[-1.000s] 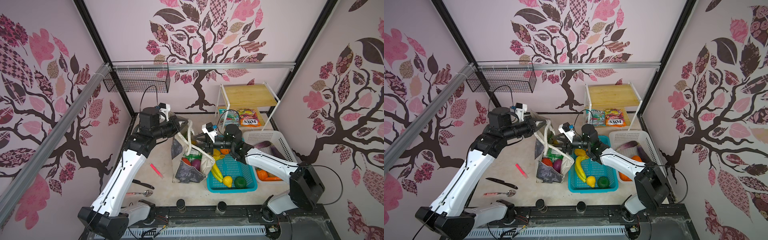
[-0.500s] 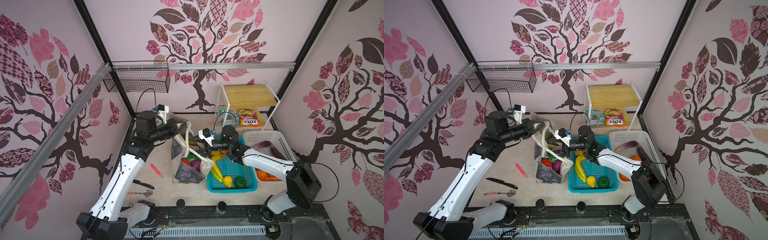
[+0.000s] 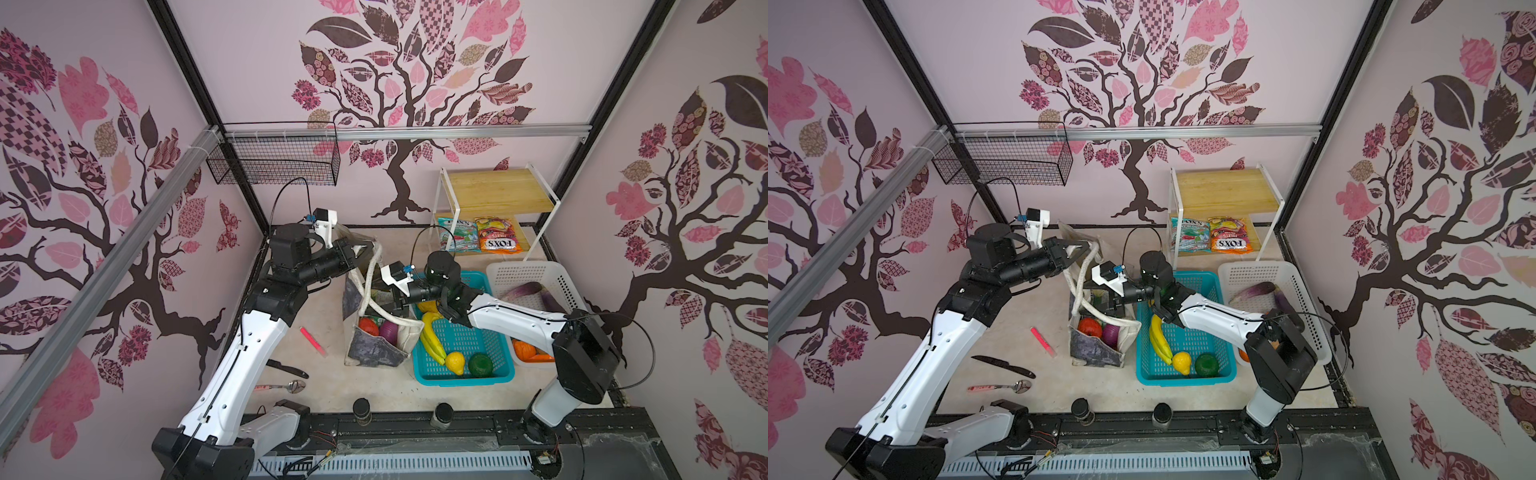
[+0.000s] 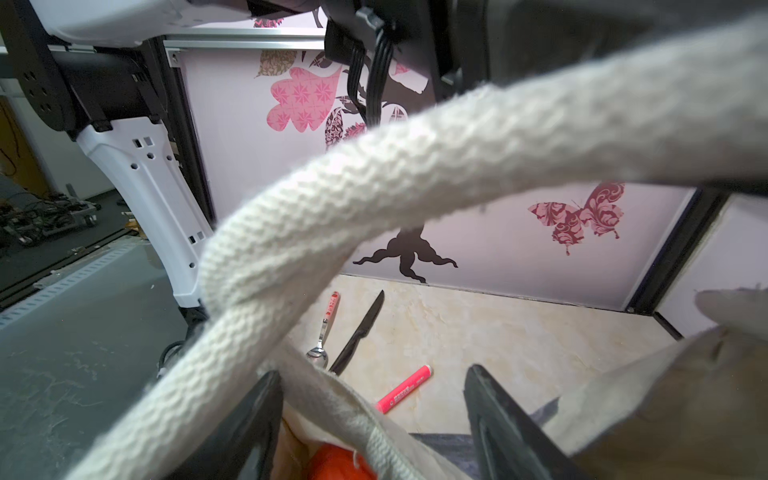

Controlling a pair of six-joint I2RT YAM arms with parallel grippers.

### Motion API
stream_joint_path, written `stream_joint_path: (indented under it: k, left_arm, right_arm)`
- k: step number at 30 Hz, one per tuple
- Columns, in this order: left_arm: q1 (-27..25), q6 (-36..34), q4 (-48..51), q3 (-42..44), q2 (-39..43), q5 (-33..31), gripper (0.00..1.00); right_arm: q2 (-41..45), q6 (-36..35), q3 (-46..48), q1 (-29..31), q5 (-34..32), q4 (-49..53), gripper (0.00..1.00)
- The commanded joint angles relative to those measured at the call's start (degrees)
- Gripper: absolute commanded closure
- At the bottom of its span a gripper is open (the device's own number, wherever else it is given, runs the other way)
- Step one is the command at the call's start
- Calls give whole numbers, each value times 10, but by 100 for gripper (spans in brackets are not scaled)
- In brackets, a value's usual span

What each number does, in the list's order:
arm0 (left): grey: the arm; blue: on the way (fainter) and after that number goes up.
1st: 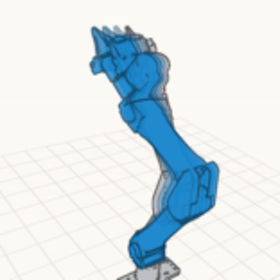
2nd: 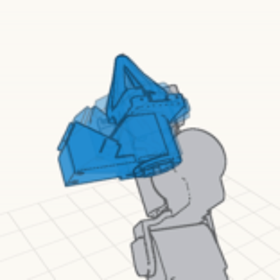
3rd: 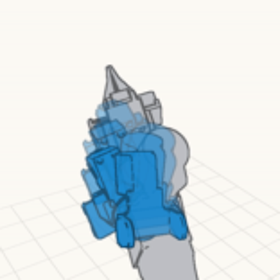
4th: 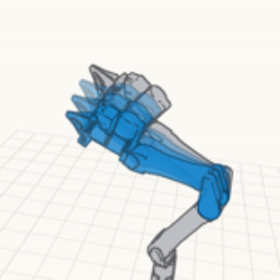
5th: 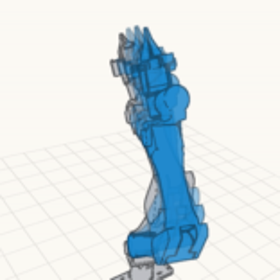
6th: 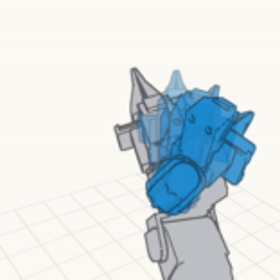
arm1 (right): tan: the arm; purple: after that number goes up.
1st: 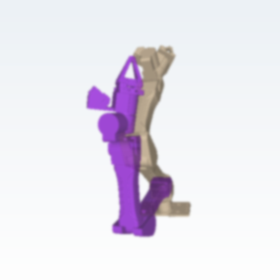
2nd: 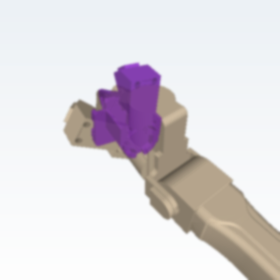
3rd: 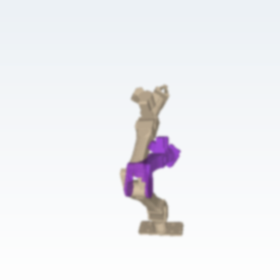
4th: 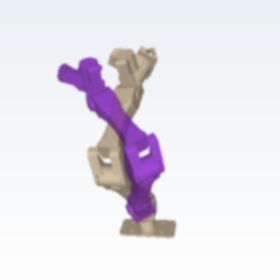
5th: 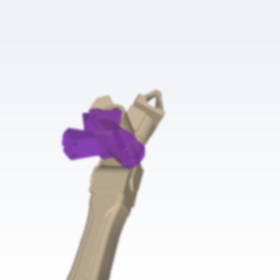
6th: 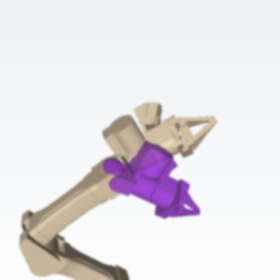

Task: Place the food into the grocery bag and tie it

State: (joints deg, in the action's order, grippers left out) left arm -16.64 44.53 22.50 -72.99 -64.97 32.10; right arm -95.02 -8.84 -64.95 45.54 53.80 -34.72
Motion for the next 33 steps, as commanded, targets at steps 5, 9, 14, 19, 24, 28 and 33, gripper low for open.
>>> stream_joint_path:
  k: [5, 9, 14, 19, 24, 28, 33]
  left_arm:
    - [-1, -42, -31, 10, 30, -25, 100]
    - [-1, -54, -26, 7, 22, -23, 100]
    - [-1, -65, -35, 10, 24, -30, 100]
    - [-1, -37, -102, 37, 32, 12, 100]
    - [-1, -19, -117, 54, 40, 19, 100]
    - [-1, -25, -107, 63, 53, 5, 100]
    - [-1, -62, -26, 42, 69, -68, 100]
  right_arm:
    - [-27, 19, -22, 18, 25, 5, 25]
    - [-9, 9, -15, 19, 15, 19, 21]
    - [-10, 1, -24, 25, 8, 51, 20]
    - [-27, 18, -32, 47, 5, 21, 22]
    - [-41, 19, -53, 58, -2, 9, 39]
    - [-30, 25, -44, 57, -29, 5, 77]
    - [11, -2, 3, 56, -92, 15, 91]
